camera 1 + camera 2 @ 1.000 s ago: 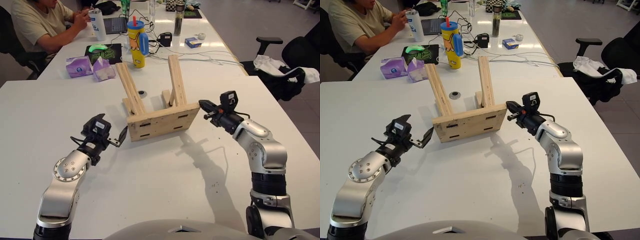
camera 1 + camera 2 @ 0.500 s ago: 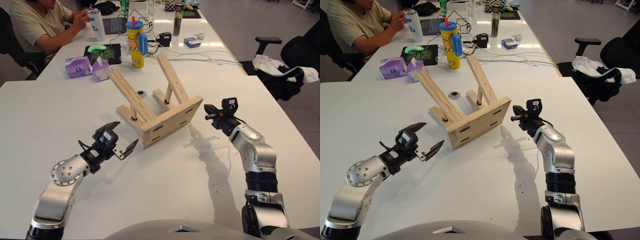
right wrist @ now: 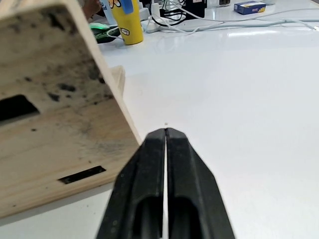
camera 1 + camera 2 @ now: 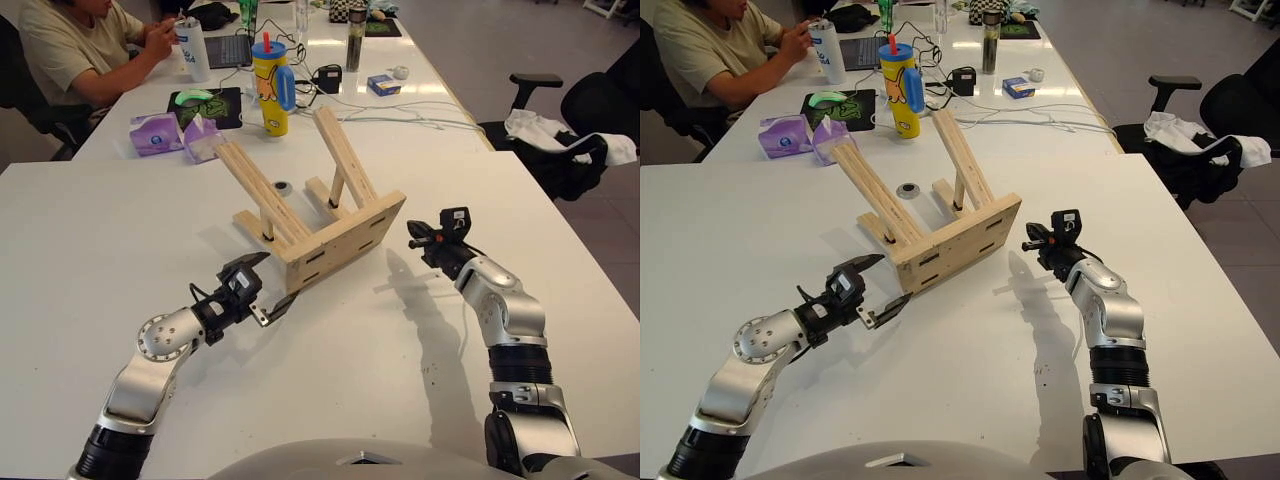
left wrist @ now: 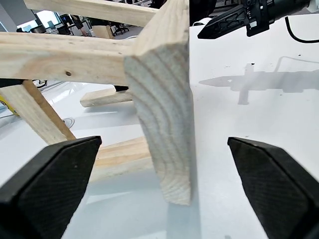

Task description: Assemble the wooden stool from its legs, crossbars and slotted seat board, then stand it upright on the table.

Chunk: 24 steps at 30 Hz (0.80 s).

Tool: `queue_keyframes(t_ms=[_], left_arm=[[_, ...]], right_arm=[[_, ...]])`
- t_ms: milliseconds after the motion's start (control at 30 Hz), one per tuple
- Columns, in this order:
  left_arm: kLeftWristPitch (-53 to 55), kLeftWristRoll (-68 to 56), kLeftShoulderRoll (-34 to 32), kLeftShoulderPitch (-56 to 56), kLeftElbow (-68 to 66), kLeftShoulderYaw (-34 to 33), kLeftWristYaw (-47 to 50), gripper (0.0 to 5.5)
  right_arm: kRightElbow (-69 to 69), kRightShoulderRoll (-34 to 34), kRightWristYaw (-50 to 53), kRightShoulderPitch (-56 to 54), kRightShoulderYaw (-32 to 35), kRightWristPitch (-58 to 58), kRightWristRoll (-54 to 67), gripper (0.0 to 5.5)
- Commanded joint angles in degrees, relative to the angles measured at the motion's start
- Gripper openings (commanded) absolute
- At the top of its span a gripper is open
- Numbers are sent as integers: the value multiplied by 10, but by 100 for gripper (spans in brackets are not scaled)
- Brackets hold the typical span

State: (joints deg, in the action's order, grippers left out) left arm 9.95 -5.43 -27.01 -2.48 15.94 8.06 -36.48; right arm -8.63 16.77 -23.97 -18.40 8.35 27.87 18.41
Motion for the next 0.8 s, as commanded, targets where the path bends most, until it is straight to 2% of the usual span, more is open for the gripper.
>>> queue_keyframes(t_ms=[33,333,533,667,800], left_arm=[[-23,16,3,30,-45,19,-8,416],[-25,-6,18,50,-66,27,-26,271],[13,-50,23,68,-56,18,-45,199],[54,-77,27,77,-44,15,-52,132],[131,-123,47,98,-2,3,-37,131]], right_arm=[[-10,-7,-1,-20,-6,-4,0,0],[-33,-6,0,-16,-3,-18,-2,0],[-49,-10,9,-5,1,-31,-5,0],[-57,-14,16,-3,0,-38,-8,0],[-77,-17,27,-3,4,-48,-9,0]])
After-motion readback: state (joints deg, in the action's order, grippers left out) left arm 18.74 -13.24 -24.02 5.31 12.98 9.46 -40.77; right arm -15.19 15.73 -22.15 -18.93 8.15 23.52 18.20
